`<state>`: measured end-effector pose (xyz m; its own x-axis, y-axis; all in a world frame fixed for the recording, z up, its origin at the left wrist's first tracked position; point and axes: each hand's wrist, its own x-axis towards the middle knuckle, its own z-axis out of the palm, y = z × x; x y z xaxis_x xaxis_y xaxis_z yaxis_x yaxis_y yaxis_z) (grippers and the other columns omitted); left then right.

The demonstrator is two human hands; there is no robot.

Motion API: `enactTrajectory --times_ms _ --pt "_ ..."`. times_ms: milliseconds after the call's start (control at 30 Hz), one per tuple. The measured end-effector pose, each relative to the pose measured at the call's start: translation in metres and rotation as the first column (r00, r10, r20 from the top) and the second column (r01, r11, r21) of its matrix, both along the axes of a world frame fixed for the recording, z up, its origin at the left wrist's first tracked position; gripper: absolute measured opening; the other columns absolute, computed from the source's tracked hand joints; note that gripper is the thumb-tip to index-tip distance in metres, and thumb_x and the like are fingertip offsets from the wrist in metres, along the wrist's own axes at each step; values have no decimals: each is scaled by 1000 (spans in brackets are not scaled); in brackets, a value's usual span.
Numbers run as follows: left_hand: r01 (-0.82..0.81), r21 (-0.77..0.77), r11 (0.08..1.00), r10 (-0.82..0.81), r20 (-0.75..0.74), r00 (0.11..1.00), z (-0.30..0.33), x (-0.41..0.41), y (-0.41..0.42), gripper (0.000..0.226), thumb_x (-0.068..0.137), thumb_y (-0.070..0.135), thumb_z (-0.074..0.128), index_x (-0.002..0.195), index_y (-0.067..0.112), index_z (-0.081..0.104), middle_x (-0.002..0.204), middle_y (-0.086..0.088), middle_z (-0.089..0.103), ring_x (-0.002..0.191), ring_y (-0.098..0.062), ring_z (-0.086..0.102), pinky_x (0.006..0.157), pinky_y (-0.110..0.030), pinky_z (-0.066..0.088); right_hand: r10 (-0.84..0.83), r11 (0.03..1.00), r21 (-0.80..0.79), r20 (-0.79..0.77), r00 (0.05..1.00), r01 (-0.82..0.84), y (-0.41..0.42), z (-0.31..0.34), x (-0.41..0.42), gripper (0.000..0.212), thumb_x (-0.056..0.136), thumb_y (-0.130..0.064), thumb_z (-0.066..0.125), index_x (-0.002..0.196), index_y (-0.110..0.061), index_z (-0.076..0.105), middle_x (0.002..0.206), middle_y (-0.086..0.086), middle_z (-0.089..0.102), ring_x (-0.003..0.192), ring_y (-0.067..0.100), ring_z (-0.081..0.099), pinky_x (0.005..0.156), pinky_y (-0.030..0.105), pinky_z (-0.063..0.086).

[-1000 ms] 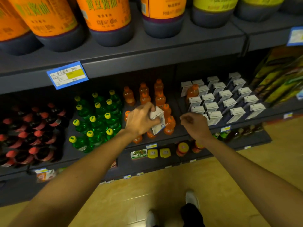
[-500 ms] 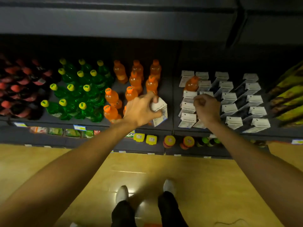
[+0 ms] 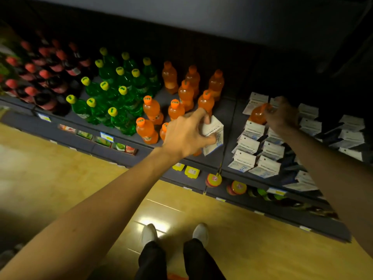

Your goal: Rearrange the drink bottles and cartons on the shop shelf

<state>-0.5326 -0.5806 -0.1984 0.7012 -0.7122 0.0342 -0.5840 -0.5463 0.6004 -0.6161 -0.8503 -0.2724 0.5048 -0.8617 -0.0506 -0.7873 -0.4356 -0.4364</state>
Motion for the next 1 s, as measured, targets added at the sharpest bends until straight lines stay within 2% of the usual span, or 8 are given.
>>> enactTrajectory --times_ms 167,300,467,633,867,1000 --pt "-23 -7 1000 23 42 999 2 10 5 37 64 37 75 89 25 51 62 16 42 64 -15 47 54 -26 32 54 996 68 -75 996 -48 -5 -15 13 44 90 -28 59 130 -12 47 129 21 53 117 40 51 90 42 45" --pt "-32 -19 999 33 57 998 -1 15 11 37 64 38 75 89 24 52 76 11 53 66 -14 48 48 -20 25 50 993 114 -86 995 -40 -6 -18 20 46 91 -25 59 132 -9 45 130 23 52 119 41 49 94 44 43" --pt "-16 -6 1000 17 54 998 -5 18 17 38 60 47 64 89 26 50 87 6 63 68 -20 54 53 -31 40 8 996 91 -114 993 2 -8 -23 23 44 93 -22 57 132 -4 45 129 25 52 119 42 50 92 46 45" --pt "-8 -20 1000 9 61 998 -7 15 23 38 60 45 65 89 24 52 85 5 61 69 -20 55 57 -37 47 -4 991 135 -116 993 19 -7 -22 25 46 94 -17 54 136 -2 40 132 27 48 122 43 47 96 48 43" --pt "25 -36 999 -21 94 995 3 10 31 36 62 37 72 88 24 51 77 14 52 63 -13 49 53 -33 44 -4 999 46 6 1000 4 9 -6 12 42 96 -25 52 130 -1 43 124 27 54 114 43 53 88 46 46" --pt "24 -36 999 -20 94 995 13 3 35 34 64 36 72 89 24 51 79 14 51 65 -12 47 54 -30 40 20 999 33 107 994 -24 23 15 1 43 96 -32 50 128 -5 43 121 24 56 111 40 55 83 42 47"
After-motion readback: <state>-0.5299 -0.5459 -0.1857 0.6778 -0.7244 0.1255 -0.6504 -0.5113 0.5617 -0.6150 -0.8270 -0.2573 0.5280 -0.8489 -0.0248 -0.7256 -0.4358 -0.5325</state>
